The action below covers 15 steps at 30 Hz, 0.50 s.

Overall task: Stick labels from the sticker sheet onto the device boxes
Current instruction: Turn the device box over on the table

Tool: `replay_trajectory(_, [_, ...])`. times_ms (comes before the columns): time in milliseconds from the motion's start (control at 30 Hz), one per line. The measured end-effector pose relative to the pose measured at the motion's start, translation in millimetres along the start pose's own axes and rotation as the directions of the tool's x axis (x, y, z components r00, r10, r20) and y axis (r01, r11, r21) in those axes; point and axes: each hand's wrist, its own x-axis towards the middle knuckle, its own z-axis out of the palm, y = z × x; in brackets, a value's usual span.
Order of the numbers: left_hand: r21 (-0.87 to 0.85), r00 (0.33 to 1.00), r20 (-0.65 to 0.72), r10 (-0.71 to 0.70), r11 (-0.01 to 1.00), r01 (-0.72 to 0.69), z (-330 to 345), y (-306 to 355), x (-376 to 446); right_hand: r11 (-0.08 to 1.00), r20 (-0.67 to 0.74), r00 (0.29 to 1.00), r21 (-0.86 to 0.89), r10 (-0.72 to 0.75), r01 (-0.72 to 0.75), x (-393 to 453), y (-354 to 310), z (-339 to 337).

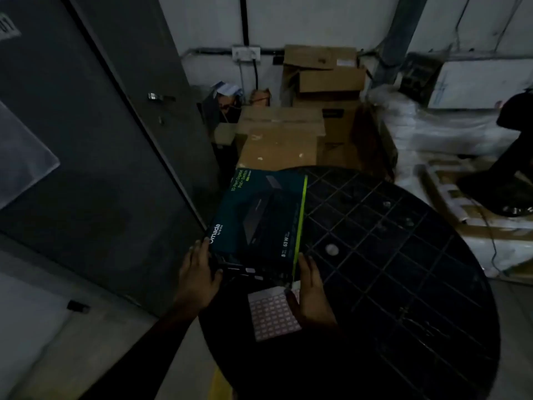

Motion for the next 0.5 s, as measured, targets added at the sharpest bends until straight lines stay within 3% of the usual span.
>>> replay_trajectory(133, [-0.168,0.993,0.121,-0.008,0.985,0.029,-6,-5,22,0.999,-0.025,1.000,-0.030,0.013,-0.014,24,-13,4])
replay_trajectory(233, [-0.317,0.994,0.108,0.016,0.948,0.019,1,-8,30,0.999,-0.051,0.998,-0.023,0.033,-0.034,32,-17,11])
replay_trajectory(367, [-0.384,1.000,0.004,-0.014,0.923,0.015,-2,6,32,0.999,-0.154,0.987,0.006,0.043,-0.042,34,-31,7])
replay_trajectory(500, [-0.431,0.984,-0.176,0.013,0.898,-0.089,-23,51,31,0.998,-0.352,0.936,-0.055,-0.009,-0.011,45,-55,-24])
